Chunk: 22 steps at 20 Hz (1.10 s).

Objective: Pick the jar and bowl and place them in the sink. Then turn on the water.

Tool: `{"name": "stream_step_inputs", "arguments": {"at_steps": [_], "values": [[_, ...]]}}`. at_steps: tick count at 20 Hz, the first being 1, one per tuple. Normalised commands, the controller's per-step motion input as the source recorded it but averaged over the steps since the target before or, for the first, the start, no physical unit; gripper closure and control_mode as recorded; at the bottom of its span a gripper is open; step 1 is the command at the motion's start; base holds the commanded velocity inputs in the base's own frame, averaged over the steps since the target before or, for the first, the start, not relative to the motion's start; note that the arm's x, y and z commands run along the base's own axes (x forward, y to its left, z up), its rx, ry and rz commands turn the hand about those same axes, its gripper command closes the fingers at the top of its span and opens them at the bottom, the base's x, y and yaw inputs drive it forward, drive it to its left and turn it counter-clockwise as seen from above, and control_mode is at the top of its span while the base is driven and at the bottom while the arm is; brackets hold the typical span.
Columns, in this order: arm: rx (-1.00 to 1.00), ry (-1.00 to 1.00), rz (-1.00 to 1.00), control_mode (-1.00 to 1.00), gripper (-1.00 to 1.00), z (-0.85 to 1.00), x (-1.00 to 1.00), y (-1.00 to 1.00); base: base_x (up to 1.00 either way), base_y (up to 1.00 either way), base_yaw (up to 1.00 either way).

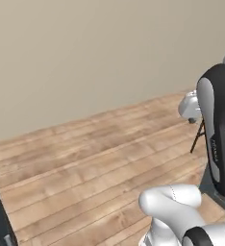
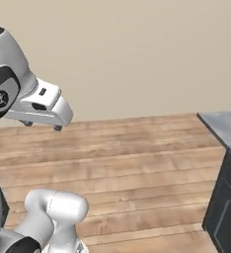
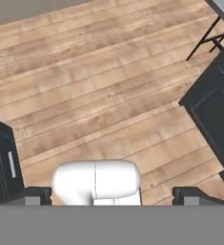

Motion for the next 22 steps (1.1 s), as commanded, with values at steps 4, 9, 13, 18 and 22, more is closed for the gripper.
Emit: {"name": "stream_step_inputs", "arguments": {"at_steps": [4,9,13,18,22], "values": [[0.00,0.00,0.00,1.00,-1.00,0.00,0.00,0.00,0.31,0.00,-0.80],[0.00,0.00,0.00,1.00,-1.00,0.00,0.00,0.00,0.27,0.00,-0.81],[0.00,0.00,0.00,1.00,-1.00,0.00,0.00,0.00,0.44,0.00,-0.73],[0.00,0.00,0.00,1.00,-1.00,0.00,0.00,0.00,0.57,0.00,-0.55],[0.00,0.00,0.00,1.00,-1.00,0.00,0.00,0.00,0.80,0.04,-0.46]]}}
